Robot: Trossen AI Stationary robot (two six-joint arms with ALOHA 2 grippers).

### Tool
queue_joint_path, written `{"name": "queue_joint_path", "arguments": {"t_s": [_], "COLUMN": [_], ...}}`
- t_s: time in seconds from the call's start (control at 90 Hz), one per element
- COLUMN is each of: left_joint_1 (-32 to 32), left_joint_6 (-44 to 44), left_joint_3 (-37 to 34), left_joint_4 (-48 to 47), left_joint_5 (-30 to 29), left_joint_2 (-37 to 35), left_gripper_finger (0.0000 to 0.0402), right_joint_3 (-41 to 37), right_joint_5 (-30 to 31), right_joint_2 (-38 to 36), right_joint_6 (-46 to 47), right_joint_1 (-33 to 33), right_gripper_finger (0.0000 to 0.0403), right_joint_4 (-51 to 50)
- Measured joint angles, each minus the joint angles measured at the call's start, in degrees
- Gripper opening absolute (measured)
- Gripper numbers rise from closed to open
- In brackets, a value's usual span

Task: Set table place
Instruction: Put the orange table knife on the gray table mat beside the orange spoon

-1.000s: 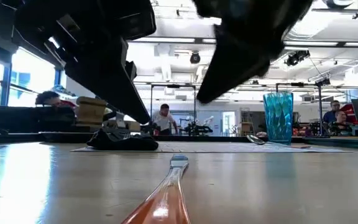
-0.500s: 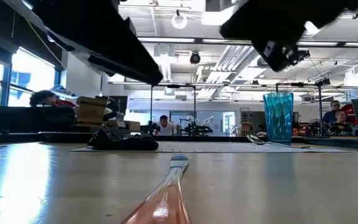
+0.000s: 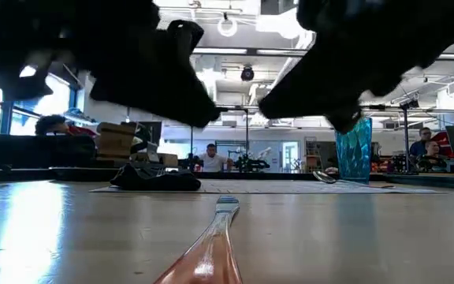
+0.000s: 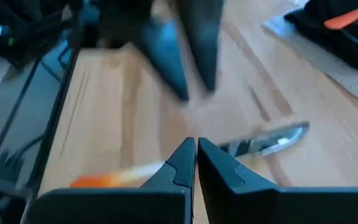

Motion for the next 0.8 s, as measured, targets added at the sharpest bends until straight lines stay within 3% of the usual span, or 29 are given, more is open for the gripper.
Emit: {"name": "queue_joint_path", "arguments": {"t_s": [0.222,0.333,0.389,0.478,0.667,0.8], "left_joint_1": [0.7,1.7,1.9,2.2,4.5,4.4], "left_joint_6": [9.2,6.7,-0.7,-20.0,-63.9,-79.8], "left_joint_3": [0.0,0.0,0.0,0.0,0.0,0.0], "left_joint_4": [1.9,2.8,2.5,1.6,0.8,0.8], "left_joint_5": [-0.6,-0.3,-0.3,1.4,13.6,8.7], "left_joint_2": [3.9,4.4,4.4,4.0,2.9,2.9], "left_gripper_finger": [0.0093,0.0114,0.0125,0.0139,0.0152,0.0151], "right_joint_3": [0.0,0.0,0.0,0.0,0.0,0.0], "right_joint_5": [0.2,0.2,0.2,0.2,0.3,0.3], "right_joint_2": [2.6,2.6,2.6,2.6,2.6,2.6], "right_joint_6": [1.5,1.5,1.3,1.1,-0.7,-8.8], "right_joint_1": [-1.3,-1.3,-1.3,-1.3,-1.3,-1.3], "right_gripper_finger": [0.0,0.0,0.0,0.0,0.0,0.0], "right_joint_4": [1.2,-0.2,-0.1,-0.2,-1.7,-3.1]}}
